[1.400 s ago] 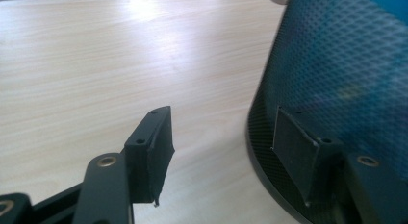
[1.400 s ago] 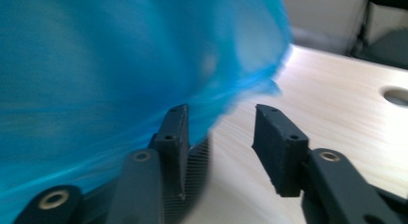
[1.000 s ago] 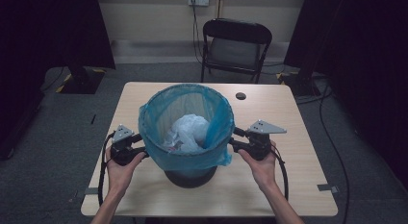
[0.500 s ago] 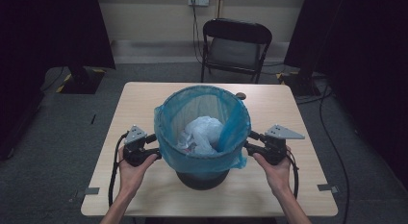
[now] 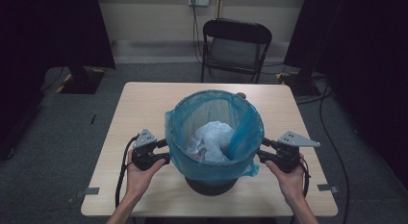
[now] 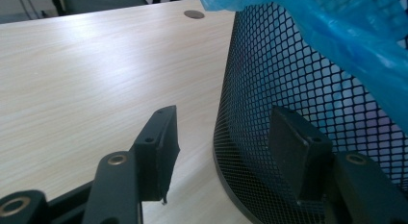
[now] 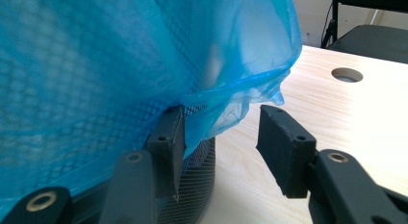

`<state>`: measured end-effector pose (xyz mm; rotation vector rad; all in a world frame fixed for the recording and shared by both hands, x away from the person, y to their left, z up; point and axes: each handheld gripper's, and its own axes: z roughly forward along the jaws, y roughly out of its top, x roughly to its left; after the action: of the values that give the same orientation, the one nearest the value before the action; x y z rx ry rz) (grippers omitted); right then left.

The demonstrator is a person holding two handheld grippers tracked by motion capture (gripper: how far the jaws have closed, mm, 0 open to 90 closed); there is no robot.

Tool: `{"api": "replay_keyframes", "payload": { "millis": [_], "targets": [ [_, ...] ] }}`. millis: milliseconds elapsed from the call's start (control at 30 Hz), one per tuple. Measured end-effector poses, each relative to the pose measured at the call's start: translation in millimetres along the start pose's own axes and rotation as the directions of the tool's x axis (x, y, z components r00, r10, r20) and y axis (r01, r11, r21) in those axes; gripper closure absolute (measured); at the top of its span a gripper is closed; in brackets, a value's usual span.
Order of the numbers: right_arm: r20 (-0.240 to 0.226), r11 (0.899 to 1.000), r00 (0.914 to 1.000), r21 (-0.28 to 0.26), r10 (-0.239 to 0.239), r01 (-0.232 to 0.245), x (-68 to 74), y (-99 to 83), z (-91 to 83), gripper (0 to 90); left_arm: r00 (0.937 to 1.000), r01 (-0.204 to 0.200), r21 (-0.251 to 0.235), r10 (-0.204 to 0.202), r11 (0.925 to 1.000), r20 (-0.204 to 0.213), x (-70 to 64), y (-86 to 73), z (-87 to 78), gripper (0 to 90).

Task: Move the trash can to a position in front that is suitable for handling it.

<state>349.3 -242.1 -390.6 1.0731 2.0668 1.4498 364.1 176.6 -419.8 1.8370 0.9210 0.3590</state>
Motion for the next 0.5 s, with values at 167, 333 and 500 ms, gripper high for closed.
{"api": "replay_keyframes", "payload": {
  "millis": [167,333,500],
  "targets": [
    [0.007,1.0,1.0,0.005,-0.004,0.004,-0.6,-1.3,-2.7,46.5,1.0,0.002,-0.008,-0.002,1.0,0.007,0.7,-0.6,-1.3,38.9],
    [0.01,1.0,0.9999,-0.014,-0.008,0.008,-3.3,2.9,-3.5,43.5,0.9997,-0.016,-0.047,0.017,0.9988,0.017,-1.1,0.8,-17.1,30.8],
    [0.024,0.998,0.9995,-0.053,-0.02,0.021,-2.8,13.2,-7.3,42.8,0.9984,-0.045,-0.115,0.049,0.9924,0.028,-3.3,12.5,-29.0,31.2]
  ]
}}
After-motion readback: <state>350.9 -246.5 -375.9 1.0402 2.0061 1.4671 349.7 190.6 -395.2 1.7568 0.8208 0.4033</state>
